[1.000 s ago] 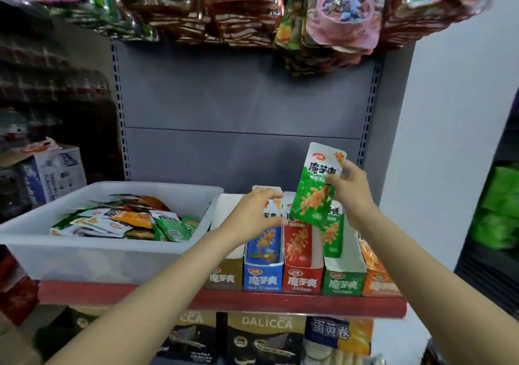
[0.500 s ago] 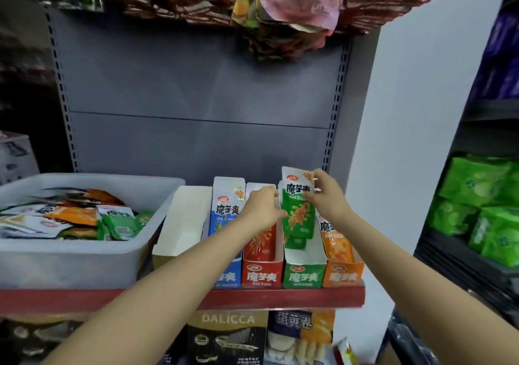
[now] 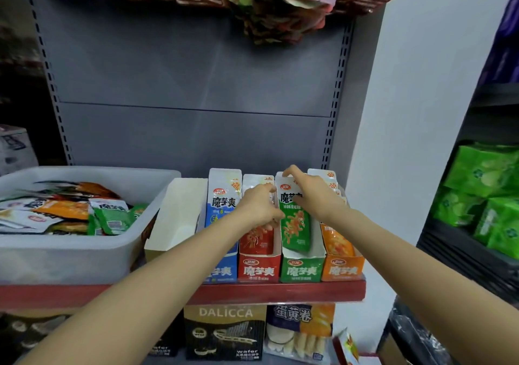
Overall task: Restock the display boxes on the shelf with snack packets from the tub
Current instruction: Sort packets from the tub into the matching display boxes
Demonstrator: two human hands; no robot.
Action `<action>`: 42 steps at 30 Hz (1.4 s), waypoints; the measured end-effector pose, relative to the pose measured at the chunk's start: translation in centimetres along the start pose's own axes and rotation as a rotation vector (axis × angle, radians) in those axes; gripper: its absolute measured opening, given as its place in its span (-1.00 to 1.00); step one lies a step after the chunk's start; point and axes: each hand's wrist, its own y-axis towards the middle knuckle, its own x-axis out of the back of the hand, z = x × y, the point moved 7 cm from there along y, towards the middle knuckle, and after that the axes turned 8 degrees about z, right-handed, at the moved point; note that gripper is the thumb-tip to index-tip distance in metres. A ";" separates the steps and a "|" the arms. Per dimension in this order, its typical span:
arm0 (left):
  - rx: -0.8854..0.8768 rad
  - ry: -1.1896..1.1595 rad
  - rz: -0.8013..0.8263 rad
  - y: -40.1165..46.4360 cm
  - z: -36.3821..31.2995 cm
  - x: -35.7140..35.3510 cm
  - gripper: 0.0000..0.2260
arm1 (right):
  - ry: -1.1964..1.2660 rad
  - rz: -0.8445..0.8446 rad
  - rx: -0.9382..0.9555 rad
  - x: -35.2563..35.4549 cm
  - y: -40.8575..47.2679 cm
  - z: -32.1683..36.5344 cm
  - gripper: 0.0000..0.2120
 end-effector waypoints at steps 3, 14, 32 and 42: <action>0.004 -0.028 0.011 0.0 0.2 -0.1 -0.36 | -0.079 -0.043 -0.019 1.2 0.3 -0.1 -0.68; -0.016 -0.060 0.017 0.0 0.4 0.1 -0.35 | 0.161 -0.140 -0.140 1.9 1.1 -1.6 -0.86; -0.111 0.168 -0.639 -11.0 5.6 15.2 -0.88 | 0.354 -0.137 0.224 -0.5 1.6 13.6 -0.80; 0.395 0.701 -0.374 -15.0 18.9 24.4 -0.56 | 0.139 0.300 0.245 -9.8 7.4 29.9 -0.65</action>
